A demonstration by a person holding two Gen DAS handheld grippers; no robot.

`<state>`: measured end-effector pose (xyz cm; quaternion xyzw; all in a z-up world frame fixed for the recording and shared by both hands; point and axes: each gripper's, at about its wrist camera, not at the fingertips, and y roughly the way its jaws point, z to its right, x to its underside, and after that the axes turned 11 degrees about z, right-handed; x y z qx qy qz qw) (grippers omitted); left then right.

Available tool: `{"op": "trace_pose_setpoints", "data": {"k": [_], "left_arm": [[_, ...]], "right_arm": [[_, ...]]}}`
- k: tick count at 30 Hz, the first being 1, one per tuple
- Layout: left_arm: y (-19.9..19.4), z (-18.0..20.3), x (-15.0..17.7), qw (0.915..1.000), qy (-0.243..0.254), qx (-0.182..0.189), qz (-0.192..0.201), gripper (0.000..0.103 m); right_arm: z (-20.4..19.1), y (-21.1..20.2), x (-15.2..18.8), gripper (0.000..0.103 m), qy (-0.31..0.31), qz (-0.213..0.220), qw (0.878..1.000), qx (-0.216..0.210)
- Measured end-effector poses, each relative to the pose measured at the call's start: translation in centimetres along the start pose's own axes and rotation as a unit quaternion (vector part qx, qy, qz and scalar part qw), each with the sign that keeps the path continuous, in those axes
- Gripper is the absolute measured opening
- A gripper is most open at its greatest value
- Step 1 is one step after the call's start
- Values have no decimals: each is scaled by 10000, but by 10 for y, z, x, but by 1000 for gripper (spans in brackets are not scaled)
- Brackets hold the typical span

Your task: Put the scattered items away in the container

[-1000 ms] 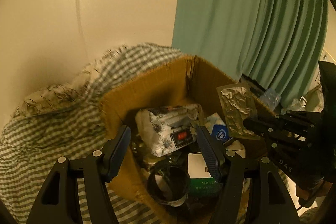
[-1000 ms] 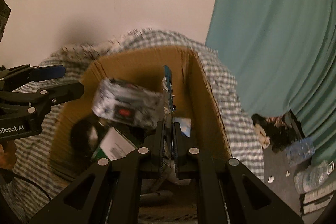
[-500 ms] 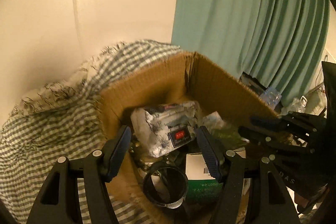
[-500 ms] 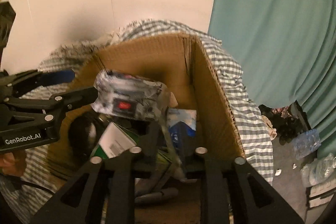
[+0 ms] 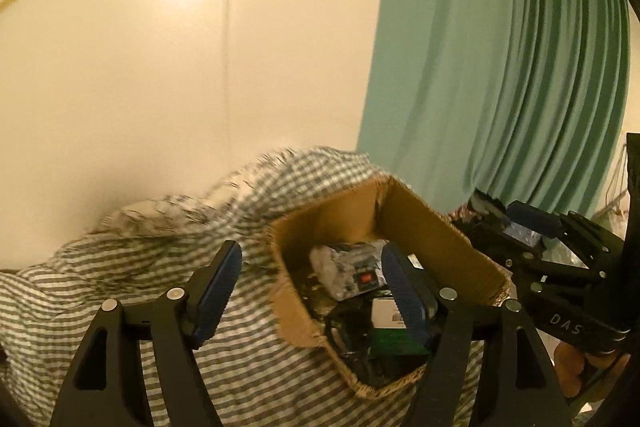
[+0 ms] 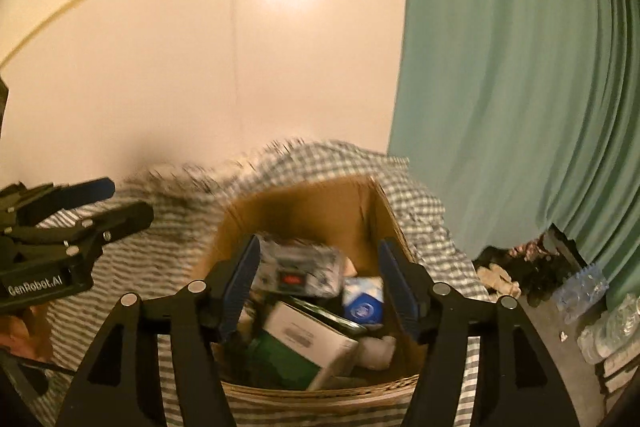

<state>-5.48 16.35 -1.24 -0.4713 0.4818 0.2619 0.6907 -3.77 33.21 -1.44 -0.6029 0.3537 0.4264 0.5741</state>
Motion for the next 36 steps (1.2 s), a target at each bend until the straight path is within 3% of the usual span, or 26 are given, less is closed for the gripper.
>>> {"op": "trace_pose_setpoints", "data": {"k": [6,8,15,21,26,36], "left_arm": [[-63,-23,-13,9989,23,-278,366,81],[-83,-30,-15,9976,22,-462,515,98],[-139,-54,-3,9924,-35,-868,871,99],[-154,-71,12,9878,-396,-1204,899,101],[-155,-84,24,9813,-594,-1601,886,103],[-135,-101,53,9731,-668,-2147,509,103]], "right_arm": [[-40,-40,-27,72,14,452,9983,-355],[-57,-50,-32,72,-27,543,9974,-474],[-106,-76,-32,75,-173,638,9944,-830],[-124,-84,-14,76,-261,559,9946,-836],[-126,-84,1,84,-329,579,9948,-768],[-133,-71,19,90,-366,464,9962,-637]]}}
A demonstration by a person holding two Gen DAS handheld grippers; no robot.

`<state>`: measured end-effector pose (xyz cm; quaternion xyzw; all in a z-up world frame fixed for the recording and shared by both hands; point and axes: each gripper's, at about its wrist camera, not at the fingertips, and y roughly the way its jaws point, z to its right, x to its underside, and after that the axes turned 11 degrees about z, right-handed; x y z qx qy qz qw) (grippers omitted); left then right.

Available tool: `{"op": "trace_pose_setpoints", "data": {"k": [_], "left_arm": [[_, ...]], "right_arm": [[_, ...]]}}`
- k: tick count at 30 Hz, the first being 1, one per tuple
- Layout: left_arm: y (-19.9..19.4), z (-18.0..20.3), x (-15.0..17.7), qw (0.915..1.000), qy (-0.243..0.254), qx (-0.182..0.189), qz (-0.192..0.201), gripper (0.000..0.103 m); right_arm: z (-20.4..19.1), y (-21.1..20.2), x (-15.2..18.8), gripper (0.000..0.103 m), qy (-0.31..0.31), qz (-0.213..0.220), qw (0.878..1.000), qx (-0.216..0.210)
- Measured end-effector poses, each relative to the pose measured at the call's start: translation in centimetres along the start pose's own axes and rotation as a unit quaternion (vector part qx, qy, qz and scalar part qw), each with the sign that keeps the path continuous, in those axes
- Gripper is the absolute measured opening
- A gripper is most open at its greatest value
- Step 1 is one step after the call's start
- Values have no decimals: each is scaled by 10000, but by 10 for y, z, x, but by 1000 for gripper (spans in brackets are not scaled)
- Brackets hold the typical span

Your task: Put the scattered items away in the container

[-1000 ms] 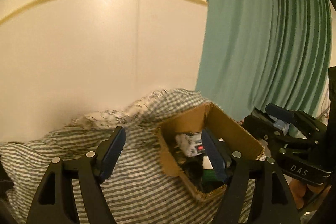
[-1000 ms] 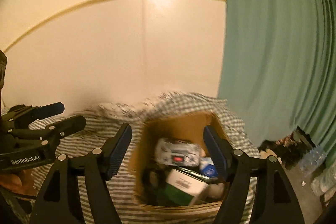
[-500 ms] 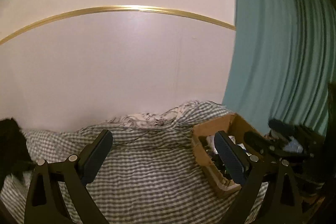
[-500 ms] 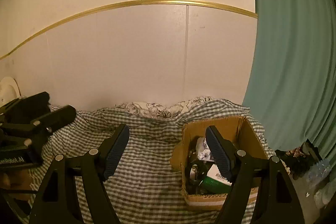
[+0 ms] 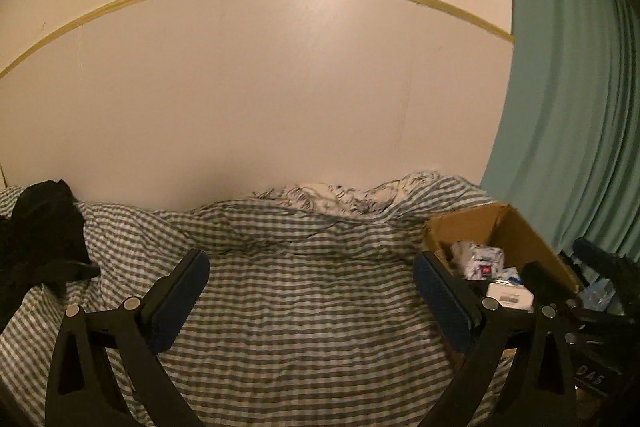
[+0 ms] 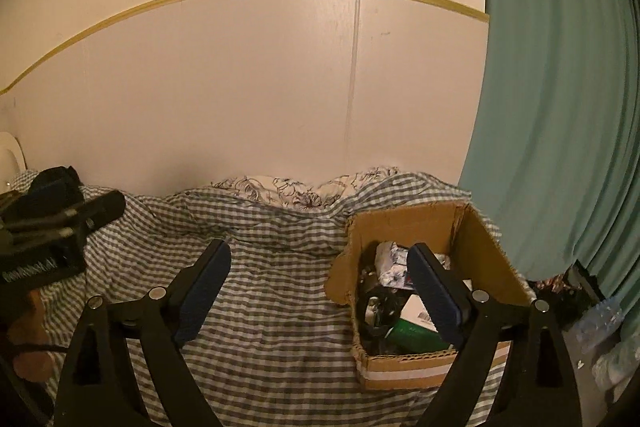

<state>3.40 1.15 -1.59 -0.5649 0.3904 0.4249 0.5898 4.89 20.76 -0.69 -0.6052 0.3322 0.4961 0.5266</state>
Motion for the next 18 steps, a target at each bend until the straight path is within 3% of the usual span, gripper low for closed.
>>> {"op": "trace_pose_setpoints", "data": {"k": [12,18], "left_arm": [[0,-4,5,9997,157,-142,-122,103],[-3,-8,10,9992,236,-217,-220,103]], "right_arm": [[-9,-2,2,94,-301,171,9993,110],[-8,-1,2,95,-329,50,9993,177]]}}
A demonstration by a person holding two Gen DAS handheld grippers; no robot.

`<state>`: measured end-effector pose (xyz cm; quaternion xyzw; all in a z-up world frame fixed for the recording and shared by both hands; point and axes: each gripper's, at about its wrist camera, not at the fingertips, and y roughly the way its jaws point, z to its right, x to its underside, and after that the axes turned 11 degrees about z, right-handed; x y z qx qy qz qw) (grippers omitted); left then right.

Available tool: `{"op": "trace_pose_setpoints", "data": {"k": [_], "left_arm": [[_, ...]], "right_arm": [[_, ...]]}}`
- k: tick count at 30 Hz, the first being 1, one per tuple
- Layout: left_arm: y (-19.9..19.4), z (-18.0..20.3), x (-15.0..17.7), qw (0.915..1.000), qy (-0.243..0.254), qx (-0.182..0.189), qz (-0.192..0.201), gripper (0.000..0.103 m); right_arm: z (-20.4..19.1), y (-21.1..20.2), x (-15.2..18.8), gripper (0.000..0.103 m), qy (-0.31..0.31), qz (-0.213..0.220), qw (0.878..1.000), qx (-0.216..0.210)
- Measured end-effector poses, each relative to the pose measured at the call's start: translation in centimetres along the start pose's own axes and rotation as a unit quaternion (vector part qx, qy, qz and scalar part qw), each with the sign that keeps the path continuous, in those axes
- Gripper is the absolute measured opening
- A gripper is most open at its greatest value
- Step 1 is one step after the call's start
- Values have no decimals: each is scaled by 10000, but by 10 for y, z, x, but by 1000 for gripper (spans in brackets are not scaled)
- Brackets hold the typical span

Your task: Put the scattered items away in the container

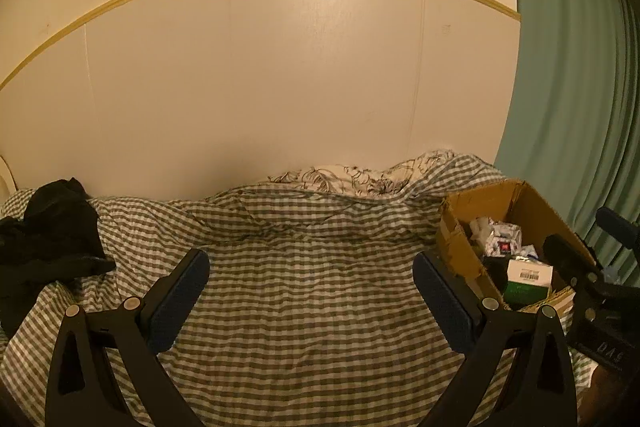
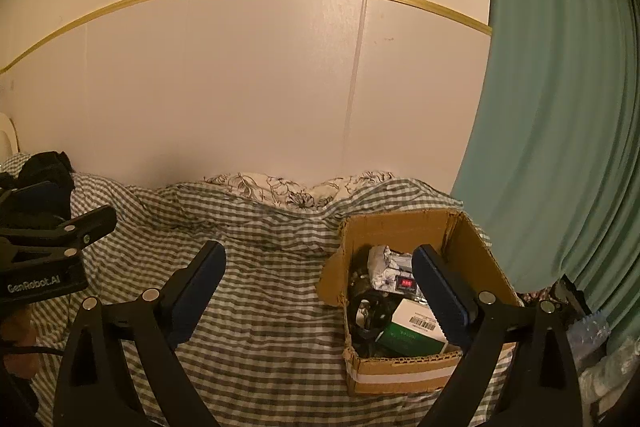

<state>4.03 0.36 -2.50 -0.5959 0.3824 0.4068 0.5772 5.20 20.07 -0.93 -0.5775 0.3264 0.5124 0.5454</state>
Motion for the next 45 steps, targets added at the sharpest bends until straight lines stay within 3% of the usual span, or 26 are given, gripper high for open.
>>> {"op": "trace_pose_setpoints", "data": {"k": [14,28,31,45], "left_arm": [[2,0,4,9999,57,8,-89,103],[6,3,4,9997,26,-212,-111,103],[8,6,4,9988,160,-458,-106,103],[6,6,0,9995,26,-283,-150,103]], "right_arm": [[1,-3,0,95,13,-58,10000,36],[8,-4,3,96,41,-96,9999,73],[9,-5,4,96,48,-98,9999,67],[11,-4,4,96,63,-87,9999,93]]}}
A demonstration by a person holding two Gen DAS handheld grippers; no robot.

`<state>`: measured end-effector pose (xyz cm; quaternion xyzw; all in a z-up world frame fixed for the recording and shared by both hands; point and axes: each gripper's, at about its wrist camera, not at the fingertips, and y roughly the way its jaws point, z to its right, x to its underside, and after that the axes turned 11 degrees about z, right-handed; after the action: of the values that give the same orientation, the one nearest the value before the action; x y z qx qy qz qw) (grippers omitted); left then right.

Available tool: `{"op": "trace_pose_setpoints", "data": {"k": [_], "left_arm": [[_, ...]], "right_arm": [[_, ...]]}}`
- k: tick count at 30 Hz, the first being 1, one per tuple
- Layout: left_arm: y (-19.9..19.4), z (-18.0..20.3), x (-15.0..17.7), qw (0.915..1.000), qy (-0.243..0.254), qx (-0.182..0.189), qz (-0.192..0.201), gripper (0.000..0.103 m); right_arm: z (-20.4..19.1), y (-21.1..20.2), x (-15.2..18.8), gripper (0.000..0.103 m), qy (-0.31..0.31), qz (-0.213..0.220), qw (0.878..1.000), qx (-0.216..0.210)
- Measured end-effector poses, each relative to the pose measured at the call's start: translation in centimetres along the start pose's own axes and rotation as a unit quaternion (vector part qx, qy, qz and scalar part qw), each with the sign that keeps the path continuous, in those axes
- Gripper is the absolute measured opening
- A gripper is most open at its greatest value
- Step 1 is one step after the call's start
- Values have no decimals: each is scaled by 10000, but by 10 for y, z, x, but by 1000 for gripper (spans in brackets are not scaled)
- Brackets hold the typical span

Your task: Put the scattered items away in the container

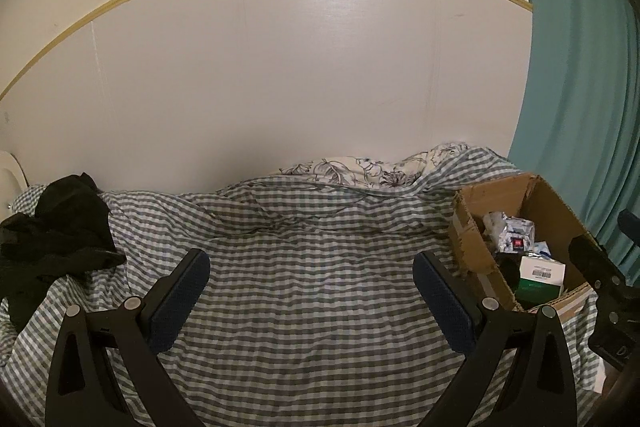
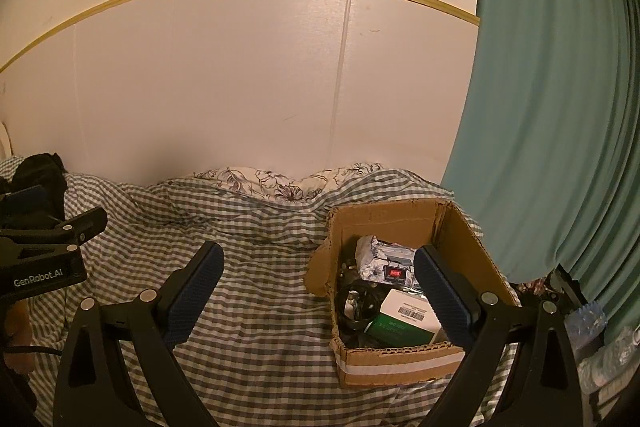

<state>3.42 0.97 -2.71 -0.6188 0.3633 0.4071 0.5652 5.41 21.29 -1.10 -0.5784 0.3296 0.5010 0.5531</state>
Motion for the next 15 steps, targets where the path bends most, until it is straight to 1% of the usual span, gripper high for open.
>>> {"op": "trace_pose_setpoints", "data": {"k": [9,13,15], "left_arm": [[-1,3,-1,9999,37,111,16,103],[2,2,-1,9997,-55,231,-45,103],[2,1,-1,9997,-64,221,-23,103]], "right_arm": [[5,-2,0,96,28,-5,10000,14],[6,-2,0,96,46,-24,10000,23],[6,-1,0,96,56,-48,10000,19]]}}
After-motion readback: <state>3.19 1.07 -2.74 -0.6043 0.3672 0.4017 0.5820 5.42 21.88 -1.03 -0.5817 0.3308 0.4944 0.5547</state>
